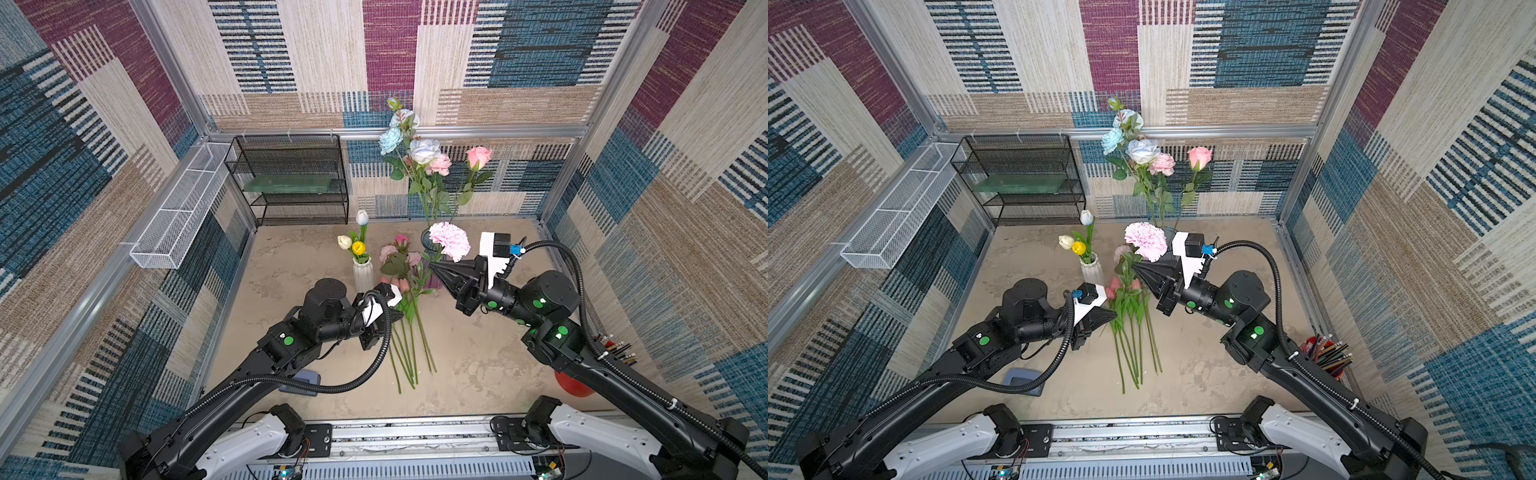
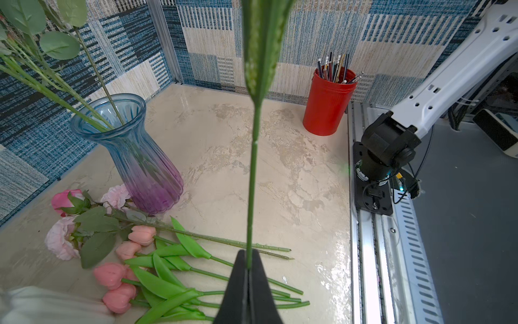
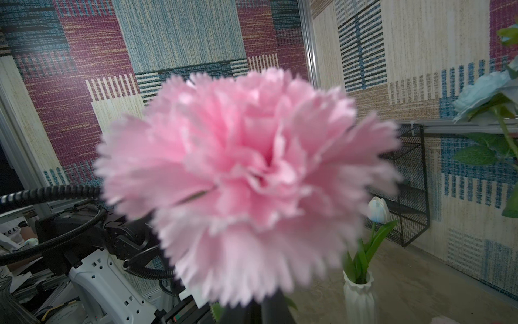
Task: Pick out pink flowers from the vase
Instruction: Pick up the flower from the vase.
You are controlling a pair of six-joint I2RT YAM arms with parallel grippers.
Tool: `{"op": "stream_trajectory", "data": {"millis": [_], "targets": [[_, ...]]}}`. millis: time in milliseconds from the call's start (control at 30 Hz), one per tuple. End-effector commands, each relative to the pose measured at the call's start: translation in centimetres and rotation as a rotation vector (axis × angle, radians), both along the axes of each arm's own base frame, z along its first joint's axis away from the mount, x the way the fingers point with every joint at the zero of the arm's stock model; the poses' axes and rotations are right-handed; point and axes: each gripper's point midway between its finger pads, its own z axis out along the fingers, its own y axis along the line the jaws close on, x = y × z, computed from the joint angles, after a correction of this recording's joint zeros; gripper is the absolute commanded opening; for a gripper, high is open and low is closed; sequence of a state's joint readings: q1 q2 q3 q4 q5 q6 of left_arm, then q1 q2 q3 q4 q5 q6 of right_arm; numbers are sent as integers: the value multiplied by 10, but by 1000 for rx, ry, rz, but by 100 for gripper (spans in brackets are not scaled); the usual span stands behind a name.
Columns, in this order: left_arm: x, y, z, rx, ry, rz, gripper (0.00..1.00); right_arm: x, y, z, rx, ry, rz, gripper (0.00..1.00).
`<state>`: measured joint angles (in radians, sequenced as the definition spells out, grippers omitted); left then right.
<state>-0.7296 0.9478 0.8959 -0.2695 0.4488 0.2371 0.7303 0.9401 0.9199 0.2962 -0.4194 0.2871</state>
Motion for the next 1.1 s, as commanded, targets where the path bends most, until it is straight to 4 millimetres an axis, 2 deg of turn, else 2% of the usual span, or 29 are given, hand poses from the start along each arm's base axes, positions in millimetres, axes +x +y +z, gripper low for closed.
{"op": "stream_trajectory", "data": {"millis": [0,100,267,500,700,933,1067], "targets": [[1,-1,9,-37,-16,6,0,0,-2,8,9,-18,-19,30],[1,0,10,-50,-9,16,0,-3,-6,5,21,-31,-30,37],[4,3,4,-58,0,51,0,-20,-6,-6,32,-83,-1,45],[2,4,3,-105,30,69,0,-35,11,-44,-37,-81,50,54],[4,2,12,-194,72,88,0,-33,24,-77,-14,-27,22,55],[2,0,24,-275,105,88,0,-25,33,-89,16,6,-11,52],[1,0,23,-278,109,86,0,-16,40,-90,9,20,-21,48]]}}
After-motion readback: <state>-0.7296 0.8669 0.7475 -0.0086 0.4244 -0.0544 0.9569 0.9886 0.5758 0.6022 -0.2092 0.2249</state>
